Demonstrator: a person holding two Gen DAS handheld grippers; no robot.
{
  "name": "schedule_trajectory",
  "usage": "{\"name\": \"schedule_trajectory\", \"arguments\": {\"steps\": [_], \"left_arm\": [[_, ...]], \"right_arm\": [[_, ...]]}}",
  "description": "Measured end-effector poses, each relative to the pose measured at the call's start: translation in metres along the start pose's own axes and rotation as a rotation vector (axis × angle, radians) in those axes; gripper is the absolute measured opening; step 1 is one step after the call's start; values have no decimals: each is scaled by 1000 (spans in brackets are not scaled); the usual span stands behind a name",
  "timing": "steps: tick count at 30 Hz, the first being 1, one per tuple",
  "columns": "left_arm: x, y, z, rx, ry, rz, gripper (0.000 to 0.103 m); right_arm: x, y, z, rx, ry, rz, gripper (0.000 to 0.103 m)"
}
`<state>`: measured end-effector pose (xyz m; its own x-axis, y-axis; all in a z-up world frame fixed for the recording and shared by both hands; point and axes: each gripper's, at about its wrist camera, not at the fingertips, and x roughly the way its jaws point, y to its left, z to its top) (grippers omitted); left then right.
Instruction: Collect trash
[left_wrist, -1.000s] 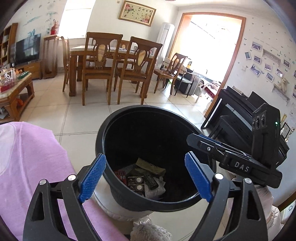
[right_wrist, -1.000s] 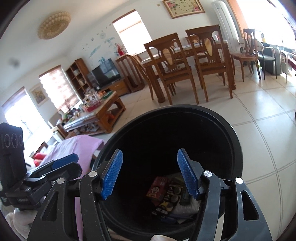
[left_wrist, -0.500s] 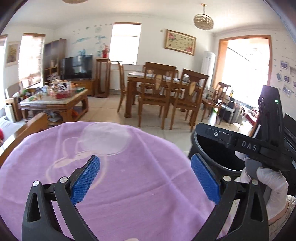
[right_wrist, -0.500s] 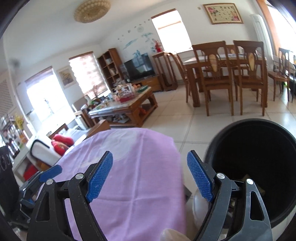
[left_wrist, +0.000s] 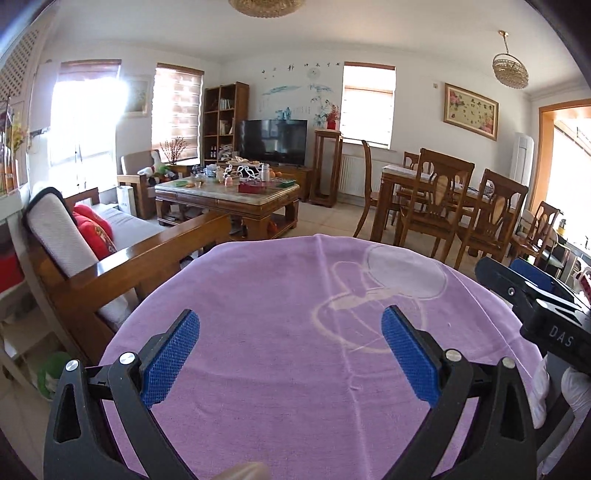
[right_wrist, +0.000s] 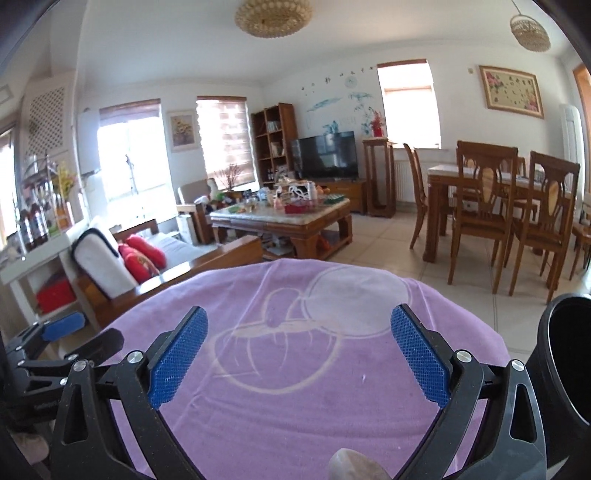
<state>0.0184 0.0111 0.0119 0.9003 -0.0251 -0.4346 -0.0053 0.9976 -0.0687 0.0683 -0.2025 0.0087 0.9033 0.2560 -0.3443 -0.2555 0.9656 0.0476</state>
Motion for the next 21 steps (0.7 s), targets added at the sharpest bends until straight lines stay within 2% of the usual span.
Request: {"name": "schedule_trajectory", "arguments": {"steps": [4,7,21], "left_arm": [[-9,12,-5,-24,-7,-27,98],[-8,15,-5,-31,-10,-32,98],[-15,13,-8,-18,-38,29,98]], "right_arm": [[-1,11,-8,-35,-47,-27,98],[-7,5,-12,-47,-65,-44,98],[-11,-2,-15,-32,-78,-52,98]]}}
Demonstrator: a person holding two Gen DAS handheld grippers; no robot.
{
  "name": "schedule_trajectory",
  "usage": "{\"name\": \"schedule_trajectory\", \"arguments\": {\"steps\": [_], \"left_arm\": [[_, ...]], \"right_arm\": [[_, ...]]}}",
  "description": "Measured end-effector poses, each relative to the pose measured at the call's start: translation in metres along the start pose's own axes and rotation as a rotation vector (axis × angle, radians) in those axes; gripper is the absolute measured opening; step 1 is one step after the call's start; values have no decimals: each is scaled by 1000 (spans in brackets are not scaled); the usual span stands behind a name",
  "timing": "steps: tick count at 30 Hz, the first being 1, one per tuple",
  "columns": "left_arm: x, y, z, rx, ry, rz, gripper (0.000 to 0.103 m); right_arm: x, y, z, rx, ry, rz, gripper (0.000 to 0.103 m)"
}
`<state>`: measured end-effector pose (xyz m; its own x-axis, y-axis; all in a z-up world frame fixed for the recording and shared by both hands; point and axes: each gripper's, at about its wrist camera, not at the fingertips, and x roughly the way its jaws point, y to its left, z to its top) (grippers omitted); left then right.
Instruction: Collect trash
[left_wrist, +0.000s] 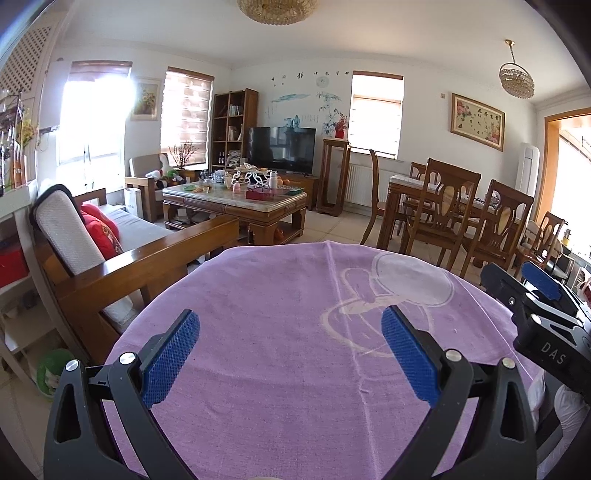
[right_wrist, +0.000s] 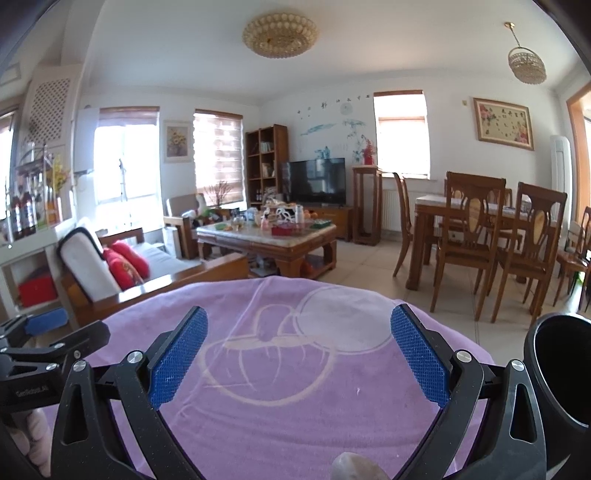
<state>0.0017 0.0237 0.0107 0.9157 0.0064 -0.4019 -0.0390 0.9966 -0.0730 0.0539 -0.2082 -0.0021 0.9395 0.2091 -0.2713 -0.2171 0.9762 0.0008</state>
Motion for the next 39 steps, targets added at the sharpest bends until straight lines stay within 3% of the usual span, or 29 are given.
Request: {"name": "schedule_trajectory", "arguments": {"steps": [39], "left_arm": [[6,2,-1,11,56,30,98]], "right_arm": [[-15,4,-1,22,-40,18,98]]}}
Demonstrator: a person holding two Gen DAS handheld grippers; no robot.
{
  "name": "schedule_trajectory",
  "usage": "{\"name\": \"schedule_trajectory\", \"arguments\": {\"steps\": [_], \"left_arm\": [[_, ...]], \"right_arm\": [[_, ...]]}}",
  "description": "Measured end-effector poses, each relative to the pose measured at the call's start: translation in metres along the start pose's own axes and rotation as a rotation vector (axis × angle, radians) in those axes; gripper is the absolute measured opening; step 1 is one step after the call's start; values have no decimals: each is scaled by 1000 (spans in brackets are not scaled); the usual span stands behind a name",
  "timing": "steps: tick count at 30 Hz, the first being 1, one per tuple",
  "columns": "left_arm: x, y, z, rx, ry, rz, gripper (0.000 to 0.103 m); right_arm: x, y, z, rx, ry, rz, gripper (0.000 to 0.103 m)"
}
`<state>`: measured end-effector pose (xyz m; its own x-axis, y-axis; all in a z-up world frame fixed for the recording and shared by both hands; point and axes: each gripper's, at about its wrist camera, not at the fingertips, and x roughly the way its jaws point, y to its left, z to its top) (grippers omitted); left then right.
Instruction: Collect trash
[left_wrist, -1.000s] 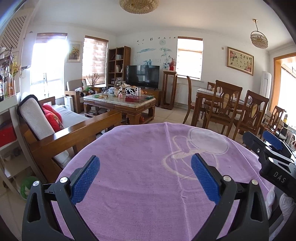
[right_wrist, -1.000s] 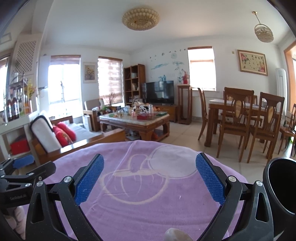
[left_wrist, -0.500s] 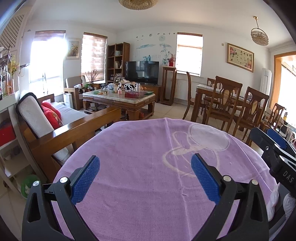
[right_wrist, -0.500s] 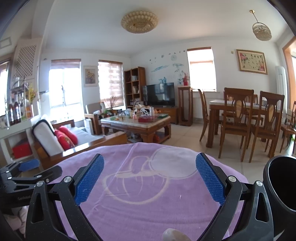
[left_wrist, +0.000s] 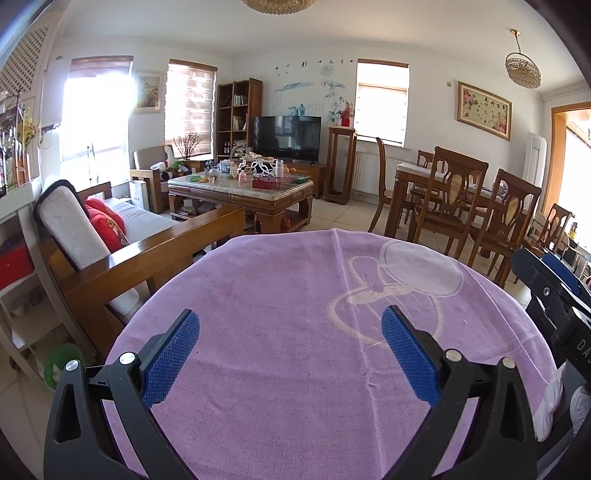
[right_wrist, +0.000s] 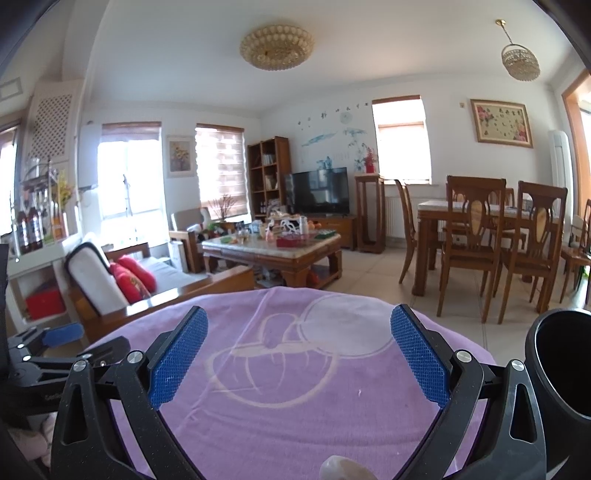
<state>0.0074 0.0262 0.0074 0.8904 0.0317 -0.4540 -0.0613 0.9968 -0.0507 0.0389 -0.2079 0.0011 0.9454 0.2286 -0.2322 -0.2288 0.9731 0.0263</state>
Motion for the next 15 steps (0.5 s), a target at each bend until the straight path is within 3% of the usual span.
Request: {"name": "schedule_trajectory", "arguments": {"steps": [15], "left_arm": [[-1,-2,1,2,2,10,98]], "right_arm": [[0,3,-1,1,-2,0,98]]}}
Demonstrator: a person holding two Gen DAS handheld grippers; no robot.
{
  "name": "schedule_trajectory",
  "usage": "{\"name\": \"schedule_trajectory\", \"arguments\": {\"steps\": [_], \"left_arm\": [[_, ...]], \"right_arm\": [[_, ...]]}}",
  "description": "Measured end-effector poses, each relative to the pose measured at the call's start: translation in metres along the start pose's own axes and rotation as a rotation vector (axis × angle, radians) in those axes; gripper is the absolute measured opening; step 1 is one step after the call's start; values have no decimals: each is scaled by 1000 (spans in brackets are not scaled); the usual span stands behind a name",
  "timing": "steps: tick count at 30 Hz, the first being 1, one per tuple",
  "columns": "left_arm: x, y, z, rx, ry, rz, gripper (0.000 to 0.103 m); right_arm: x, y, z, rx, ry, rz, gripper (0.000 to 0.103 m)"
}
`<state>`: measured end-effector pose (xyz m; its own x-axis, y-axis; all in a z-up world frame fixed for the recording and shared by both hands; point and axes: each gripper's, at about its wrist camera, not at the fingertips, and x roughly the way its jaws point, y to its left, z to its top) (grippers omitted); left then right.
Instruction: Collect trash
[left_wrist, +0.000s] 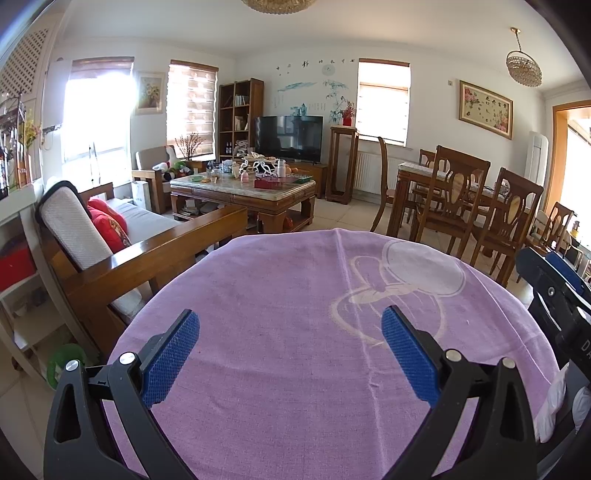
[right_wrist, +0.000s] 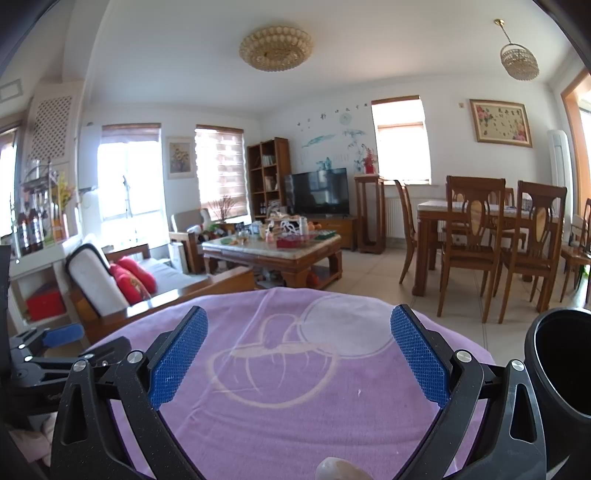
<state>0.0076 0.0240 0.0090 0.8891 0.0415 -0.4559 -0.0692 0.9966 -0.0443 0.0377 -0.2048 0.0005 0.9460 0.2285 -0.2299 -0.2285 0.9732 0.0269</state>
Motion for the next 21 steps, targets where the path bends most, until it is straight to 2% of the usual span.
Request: {"name": "schedule_trajectory", "arguments": {"steps": [21], "left_arm": [[0,1,1,-3,-11,-1,98]], "right_arm": [[-2,6,1,1,-1,-1,98]]}}
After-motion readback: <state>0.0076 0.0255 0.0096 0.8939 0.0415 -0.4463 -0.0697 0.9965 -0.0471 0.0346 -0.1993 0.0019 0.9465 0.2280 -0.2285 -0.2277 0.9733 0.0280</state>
